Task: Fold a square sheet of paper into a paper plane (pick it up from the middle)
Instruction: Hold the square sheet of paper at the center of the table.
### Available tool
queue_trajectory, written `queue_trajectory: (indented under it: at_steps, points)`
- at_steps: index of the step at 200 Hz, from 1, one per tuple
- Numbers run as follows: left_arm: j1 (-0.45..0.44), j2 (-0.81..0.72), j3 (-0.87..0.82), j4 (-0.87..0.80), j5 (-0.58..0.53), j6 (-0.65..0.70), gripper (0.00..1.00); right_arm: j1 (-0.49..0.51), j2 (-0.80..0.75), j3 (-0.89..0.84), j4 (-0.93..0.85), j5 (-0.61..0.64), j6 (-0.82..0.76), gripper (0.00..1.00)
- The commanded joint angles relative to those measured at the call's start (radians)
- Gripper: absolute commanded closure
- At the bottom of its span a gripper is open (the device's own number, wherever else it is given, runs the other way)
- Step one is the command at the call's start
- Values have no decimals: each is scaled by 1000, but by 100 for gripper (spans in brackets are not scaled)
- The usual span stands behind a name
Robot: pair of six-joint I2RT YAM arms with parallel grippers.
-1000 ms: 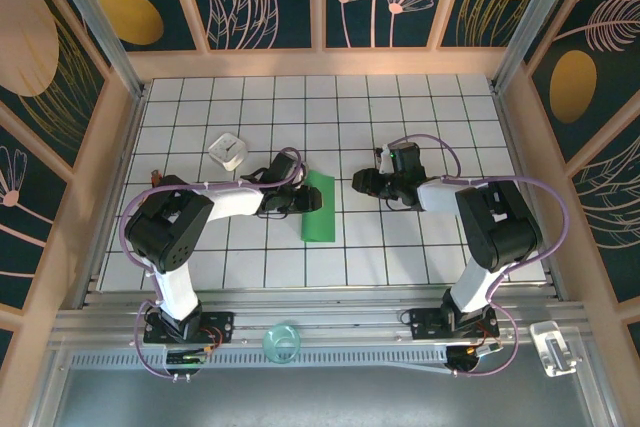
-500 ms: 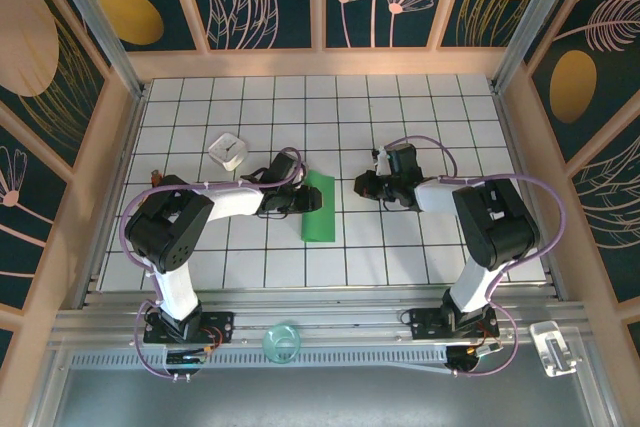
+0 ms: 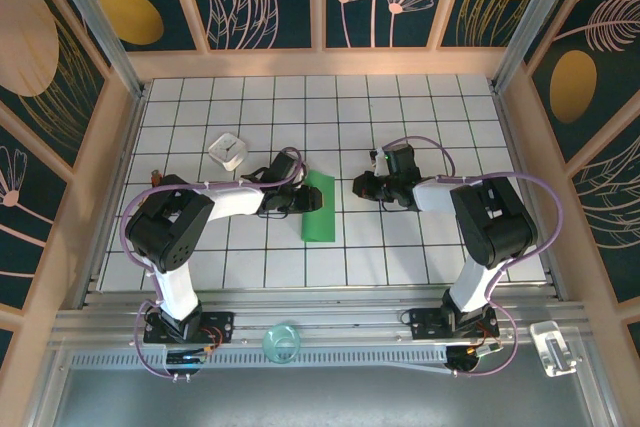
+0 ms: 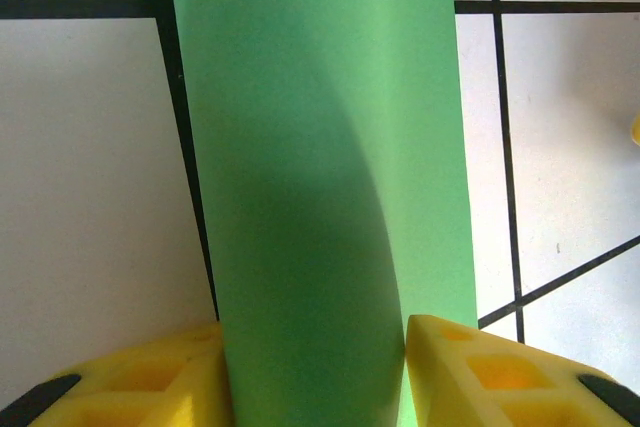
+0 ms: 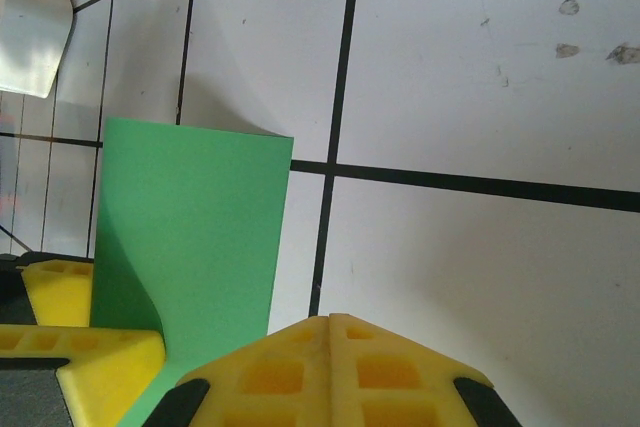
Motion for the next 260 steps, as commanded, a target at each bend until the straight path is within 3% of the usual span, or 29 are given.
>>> queue_trajectory:
  at_steps: [1, 148, 260]
  points:
    - [6, 113, -50, -130, -117, 16, 53, 7, 11, 30, -8, -7, -6, 100]
    - [6, 115, -50, -132, -120, 13, 54, 129, 88, 69, 19, -125, 49, 100]
    - [4, 114, -55, -129, -119, 13, 54, 145, 140, 96, -8, -132, 55, 100]
